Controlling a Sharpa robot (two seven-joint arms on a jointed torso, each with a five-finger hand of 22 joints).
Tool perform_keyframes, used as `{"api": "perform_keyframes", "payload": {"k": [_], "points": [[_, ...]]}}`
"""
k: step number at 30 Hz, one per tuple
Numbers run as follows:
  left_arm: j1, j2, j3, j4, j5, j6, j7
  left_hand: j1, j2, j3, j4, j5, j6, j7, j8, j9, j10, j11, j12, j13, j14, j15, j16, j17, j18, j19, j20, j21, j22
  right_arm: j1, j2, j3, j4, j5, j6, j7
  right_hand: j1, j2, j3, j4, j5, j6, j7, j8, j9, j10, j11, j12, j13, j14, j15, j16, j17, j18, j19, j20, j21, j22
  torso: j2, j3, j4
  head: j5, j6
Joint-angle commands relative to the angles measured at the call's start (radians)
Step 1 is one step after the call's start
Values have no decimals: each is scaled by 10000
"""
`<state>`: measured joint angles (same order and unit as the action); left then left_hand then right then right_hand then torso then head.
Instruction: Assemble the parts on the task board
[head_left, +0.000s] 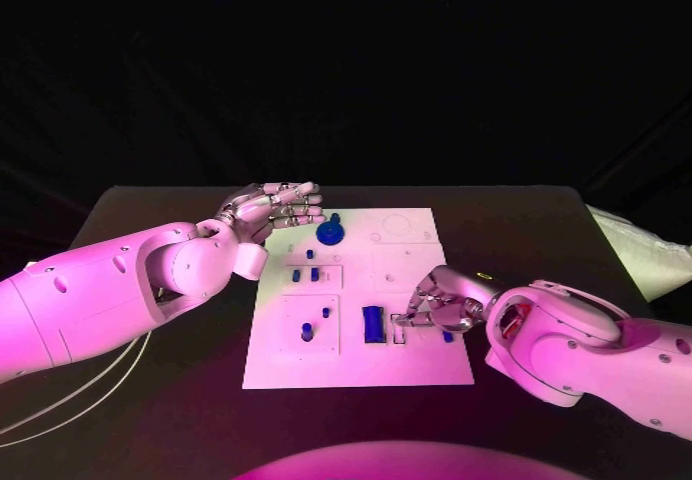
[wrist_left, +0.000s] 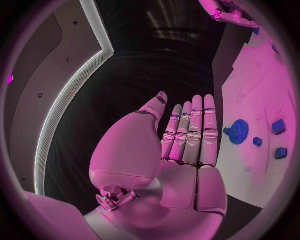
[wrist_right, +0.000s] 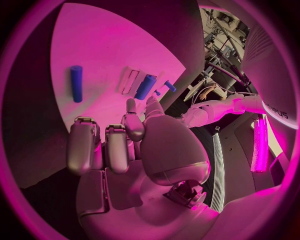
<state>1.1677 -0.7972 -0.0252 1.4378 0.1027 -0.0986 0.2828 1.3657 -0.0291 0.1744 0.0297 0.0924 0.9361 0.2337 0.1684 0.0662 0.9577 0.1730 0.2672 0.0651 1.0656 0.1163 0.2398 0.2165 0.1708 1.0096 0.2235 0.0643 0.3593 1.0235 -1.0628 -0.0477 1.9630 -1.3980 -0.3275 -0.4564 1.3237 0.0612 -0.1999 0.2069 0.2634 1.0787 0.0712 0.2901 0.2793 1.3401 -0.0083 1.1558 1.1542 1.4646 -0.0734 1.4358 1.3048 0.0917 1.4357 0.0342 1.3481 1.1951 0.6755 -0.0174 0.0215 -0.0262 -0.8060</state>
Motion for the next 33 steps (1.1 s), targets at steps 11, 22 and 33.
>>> {"api": "perform_keyframes", "payload": {"k": [11,22,33], "points": [[-3,6,7,34,-35,186,79,12,53,-71,-11,54,-59,-26,53,2,-27,-6,34,4,66,30,-64,-11,123,38,32,37,-9,243,-1194,-36,-52,-1096,329,-451,167,-117,-145,-66,609,-158,37,-184,3,-246,46,-452,-323,575,-4,-124,-94,-110,-49,2,-95,-52,3,14,-166,-138,108],[-37,18,7,22,-35,191,74,12,53,-71,-11,54,-59,-26,53,2,-27,-6,34,4,66,30,-64,-11,123,38,32,37,-9,5,-1075,-69,-339,-1006,1070,-1070,145,-175,-258,0,683,-223,95,-303,-26,-289,93,-625,-445,566,37,-162,-134,-102,-72,38,-137,-108,6,4,-127,-134,121],[-43,0,7,31,-35,204,65,12,53,-71,-11,54,-59,-26,53,2,-27,-6,34,4,66,30,-64,-11,123,38,32,37,-9,-208,-715,-72,-464,-991,1191,-1176,118,-178,-284,29,686,-213,98,-313,-26,-287,99,-638,-452,563,44,-174,-153,-97,-81,45,-154,-132,8,4,-136,-116,83]]}}
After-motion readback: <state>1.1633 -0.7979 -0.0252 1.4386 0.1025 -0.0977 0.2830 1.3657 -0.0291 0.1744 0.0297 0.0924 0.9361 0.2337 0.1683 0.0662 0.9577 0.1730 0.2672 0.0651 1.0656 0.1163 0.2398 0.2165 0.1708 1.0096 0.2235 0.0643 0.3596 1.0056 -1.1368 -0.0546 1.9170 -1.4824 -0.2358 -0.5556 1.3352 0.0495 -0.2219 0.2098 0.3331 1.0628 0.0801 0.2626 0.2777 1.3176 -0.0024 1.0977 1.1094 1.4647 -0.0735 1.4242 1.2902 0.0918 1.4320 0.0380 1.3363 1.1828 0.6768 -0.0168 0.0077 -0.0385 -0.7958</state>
